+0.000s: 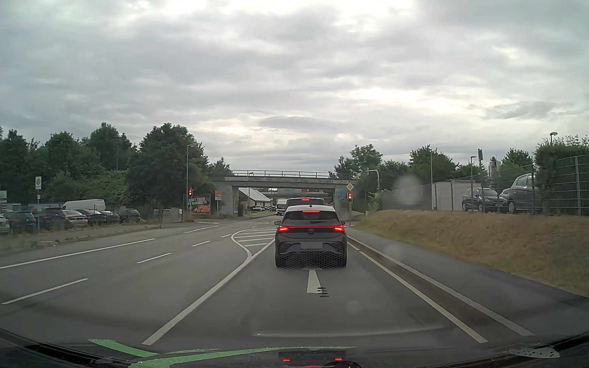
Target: Follow the waypoints while adhering to traffic rules and regulations
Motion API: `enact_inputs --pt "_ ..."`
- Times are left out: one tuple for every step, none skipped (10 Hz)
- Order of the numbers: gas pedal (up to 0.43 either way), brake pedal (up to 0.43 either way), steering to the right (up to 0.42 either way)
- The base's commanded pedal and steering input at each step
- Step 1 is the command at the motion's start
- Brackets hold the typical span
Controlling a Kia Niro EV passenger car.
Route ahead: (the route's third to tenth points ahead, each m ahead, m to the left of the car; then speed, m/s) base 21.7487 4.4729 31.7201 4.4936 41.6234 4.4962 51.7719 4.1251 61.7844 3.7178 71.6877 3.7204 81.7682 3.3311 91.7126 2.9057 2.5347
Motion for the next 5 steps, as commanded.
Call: enact_inputs --pt "0.000 0.000 -0.001" --pt "0.000 0.000 -0.001" --pt "0.000 0.000 -0.001" --pt "0.000 0.000 -0.001" --pt "0.000 0.000 -0.001"
